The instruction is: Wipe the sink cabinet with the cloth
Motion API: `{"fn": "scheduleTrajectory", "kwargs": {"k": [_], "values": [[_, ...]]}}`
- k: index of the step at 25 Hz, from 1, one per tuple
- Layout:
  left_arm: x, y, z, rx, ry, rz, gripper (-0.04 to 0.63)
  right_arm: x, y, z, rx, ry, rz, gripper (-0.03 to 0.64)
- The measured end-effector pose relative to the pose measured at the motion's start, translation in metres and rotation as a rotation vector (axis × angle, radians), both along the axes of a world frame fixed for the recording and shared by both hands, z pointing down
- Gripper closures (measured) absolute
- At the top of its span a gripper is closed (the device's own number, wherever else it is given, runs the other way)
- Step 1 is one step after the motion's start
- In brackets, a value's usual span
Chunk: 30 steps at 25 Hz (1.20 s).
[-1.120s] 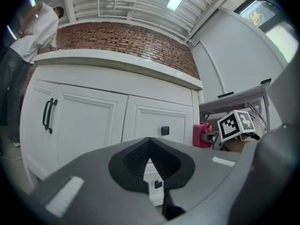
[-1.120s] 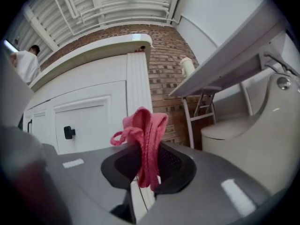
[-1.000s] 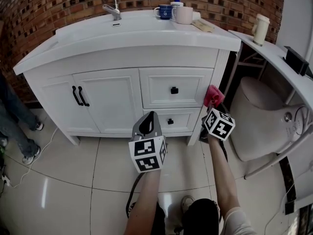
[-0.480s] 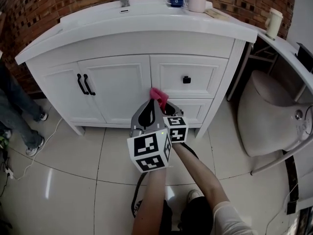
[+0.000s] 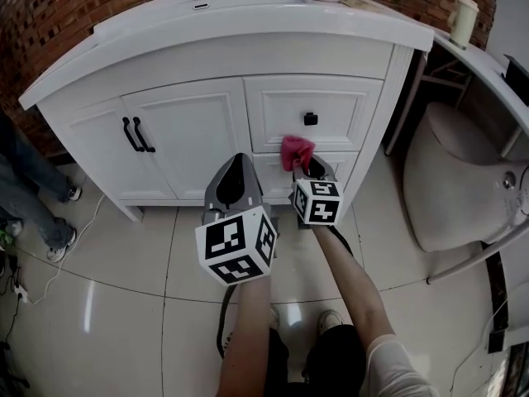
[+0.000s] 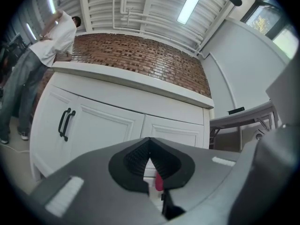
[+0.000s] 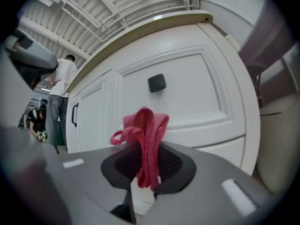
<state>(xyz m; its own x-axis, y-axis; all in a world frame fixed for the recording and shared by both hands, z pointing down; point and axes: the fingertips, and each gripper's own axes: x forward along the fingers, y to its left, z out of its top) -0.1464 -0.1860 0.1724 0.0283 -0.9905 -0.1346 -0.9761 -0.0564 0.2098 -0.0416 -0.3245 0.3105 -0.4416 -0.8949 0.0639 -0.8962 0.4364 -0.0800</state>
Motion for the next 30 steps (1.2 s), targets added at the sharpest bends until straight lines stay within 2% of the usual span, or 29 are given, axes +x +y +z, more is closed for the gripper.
{"fn": "scheduleTrajectory", "kwargs": {"k": [8, 12, 15, 16, 18, 19, 20, 23, 24, 27, 29, 30], "values": [[0.063, -0.017, 0.014, -0.022, -0.039, 0.086, 0.581, 0.111, -0.014, 0.002, -0.009, 0.063, 0.174, 0.554], [0.085, -0.025, 0.02, -0.034, -0.067, 0.113, 0.581, 0.146, -0.017, 0.005, -0.009, 0.088, 0.215, 0.554], [0.094, -0.029, 0.024, -0.042, -0.069, 0.12, 0.581, 0.166, -0.02, 0.008, -0.02, 0.067, 0.252, 0.554], [0.096, -0.03, 0.024, -0.044, -0.058, 0.126, 0.581, 0.172, -0.021, 0.01, -0.032, 0.048, 0.266, 0.554], [0.1, -0.029, 0.019, -0.038, 0.014, 0.155, 0.581, 0.178, -0.016, 0.012, -0.065, -0.008, 0.28, 0.554], [0.101, -0.027, 0.013, -0.025, 0.047, 0.181, 0.581, 0.177, -0.01, 0.01, -0.075, -0.042, 0.274, 0.554], [0.104, -0.023, 0.004, -0.003, 0.043, 0.216, 0.581, 0.173, -0.002, 0.007, -0.074, -0.076, 0.262, 0.554], [0.106, -0.009, 0.0, 0.044, -0.157, 0.298, 0.58, 0.147, 0.02, -0.01, -0.034, -0.162, 0.186, 0.554], [0.097, -0.005, 0.011, 0.038, -0.182, 0.288, 0.581, 0.132, 0.027, -0.011, -0.021, -0.185, 0.147, 0.554], [0.043, -0.011, 0.061, 0.009, -0.199, 0.144, 0.581, 0.066, 0.047, 0.001, -0.019, -0.227, -0.006, 0.554], [0.003, -0.029, 0.106, -0.022, -0.227, 0.028, 0.581, 0.011, 0.05, 0.019, -0.021, -0.19, -0.118, 0.554], [-0.015, -0.038, 0.129, -0.037, -0.216, -0.021, 0.581, -0.015, 0.047, 0.031, -0.016, -0.148, -0.168, 0.554]]}}
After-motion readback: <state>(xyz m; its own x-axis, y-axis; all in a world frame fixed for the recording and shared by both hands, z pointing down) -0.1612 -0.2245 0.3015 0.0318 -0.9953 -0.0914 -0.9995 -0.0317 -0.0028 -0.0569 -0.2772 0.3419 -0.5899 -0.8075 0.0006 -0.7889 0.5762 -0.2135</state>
